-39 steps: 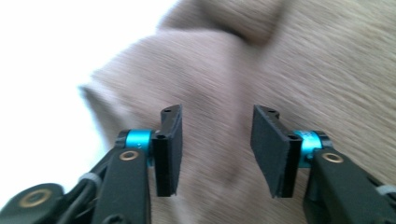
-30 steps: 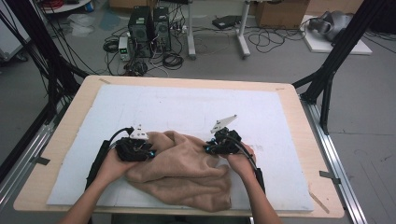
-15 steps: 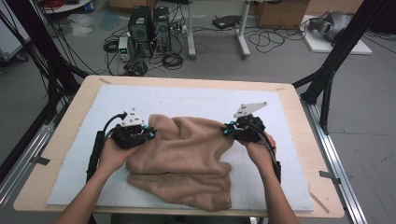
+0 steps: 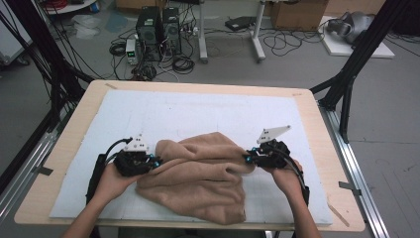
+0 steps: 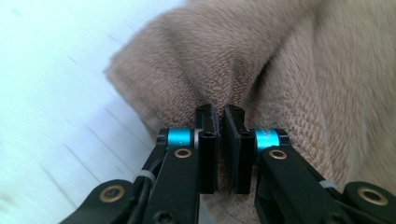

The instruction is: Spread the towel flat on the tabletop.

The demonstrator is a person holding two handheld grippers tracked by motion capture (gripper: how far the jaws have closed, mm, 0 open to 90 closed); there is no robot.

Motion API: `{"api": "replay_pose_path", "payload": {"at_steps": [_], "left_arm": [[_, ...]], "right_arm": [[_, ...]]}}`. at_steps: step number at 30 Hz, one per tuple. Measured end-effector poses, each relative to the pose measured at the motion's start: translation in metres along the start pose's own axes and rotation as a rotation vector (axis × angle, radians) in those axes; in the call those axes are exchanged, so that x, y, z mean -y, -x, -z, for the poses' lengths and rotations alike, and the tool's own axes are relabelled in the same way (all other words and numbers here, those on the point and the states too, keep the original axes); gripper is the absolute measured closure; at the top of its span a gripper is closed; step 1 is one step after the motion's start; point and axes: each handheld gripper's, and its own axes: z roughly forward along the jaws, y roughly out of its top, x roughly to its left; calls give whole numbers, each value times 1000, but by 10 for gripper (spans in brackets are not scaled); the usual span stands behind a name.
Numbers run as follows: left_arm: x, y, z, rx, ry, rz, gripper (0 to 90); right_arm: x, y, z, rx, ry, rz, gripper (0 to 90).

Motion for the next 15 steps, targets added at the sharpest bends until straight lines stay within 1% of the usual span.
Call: {"api": "replay_pose_path", "payload": {"at_steps": [2,4,6,7,8,9,11,12,13,14,15], "left_arm": [[5,6,9,11,18,-11,843],[7,12,19,17,46,-16,845],[6,19,30,6,69,-35,846],[6,24,36,-7,82,-49,846],[5,28,43,-33,106,-63,846],[5,31,51,-49,132,-72,847],[4,36,66,-56,179,-78,848],[4,38,71,-51,185,-85,847],[5,41,74,-44,180,-89,847],[6,44,75,-37,167,-98,847],[9,46,73,-24,142,-105,847]], "right_arm": [[5,-10,3,-29,-9,17,790],[4,-22,9,-33,-3,48,792],[1,-33,18,-31,9,73,793],[0,-38,23,-29,17,91,793],[-2,-44,29,-25,24,105,793],[-4,-48,34,-27,34,119,793],[-7,-57,45,-30,46,147,793],[-8,-60,51,-38,54,152,793],[-9,-63,55,-49,61,156,793],[-9,-65,57,-54,64,162,793],[-9,-68,58,-54,57,166,793]]}}
